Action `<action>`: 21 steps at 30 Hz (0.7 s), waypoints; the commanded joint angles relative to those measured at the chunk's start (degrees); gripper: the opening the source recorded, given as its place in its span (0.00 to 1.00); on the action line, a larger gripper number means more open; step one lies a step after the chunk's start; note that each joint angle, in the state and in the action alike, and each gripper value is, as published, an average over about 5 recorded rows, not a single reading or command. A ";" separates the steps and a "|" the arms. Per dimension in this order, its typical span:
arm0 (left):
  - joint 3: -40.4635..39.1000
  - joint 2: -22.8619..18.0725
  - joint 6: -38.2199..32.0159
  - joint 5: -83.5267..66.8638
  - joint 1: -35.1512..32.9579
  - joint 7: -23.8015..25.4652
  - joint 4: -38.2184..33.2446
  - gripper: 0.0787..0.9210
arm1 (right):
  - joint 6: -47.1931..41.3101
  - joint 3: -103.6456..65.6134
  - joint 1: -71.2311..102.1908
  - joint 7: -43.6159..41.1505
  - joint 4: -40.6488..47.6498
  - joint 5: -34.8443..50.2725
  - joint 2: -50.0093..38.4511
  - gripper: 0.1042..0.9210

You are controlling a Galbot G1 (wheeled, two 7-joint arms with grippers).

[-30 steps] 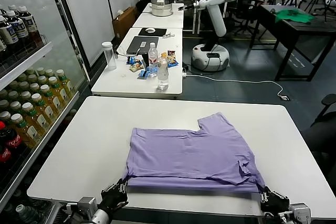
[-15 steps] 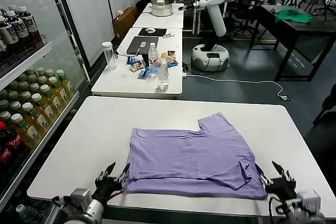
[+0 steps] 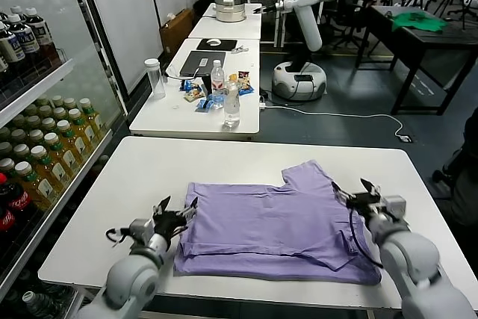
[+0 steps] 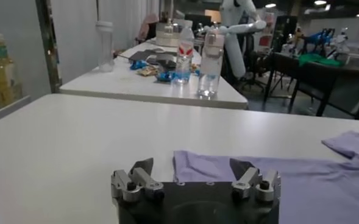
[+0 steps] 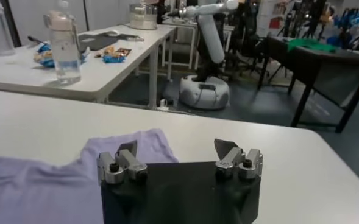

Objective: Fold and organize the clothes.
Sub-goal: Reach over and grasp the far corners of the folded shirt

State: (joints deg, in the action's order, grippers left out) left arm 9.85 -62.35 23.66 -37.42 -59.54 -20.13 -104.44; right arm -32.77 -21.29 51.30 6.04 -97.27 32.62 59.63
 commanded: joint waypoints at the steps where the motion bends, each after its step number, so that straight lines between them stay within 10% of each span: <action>1: -5.25 -0.40 0.22 -1.07 12.02 -0.21 11.48 0.88 | -0.39 11.06 -19.18 0.96 20.19 3.29 1.48 0.88; 21: -9.84 -1.58 6.52 -4.94 15.24 -1.07 15.51 0.88 | -0.81 21.03 -26.04 -1.66 34.35 5.37 3.76 0.88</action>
State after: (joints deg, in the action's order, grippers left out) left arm 1.37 -63.66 28.32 -40.72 -46.44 -21.16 -91.20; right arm -33.52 -4.88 29.38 4.72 -70.28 36.65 62.97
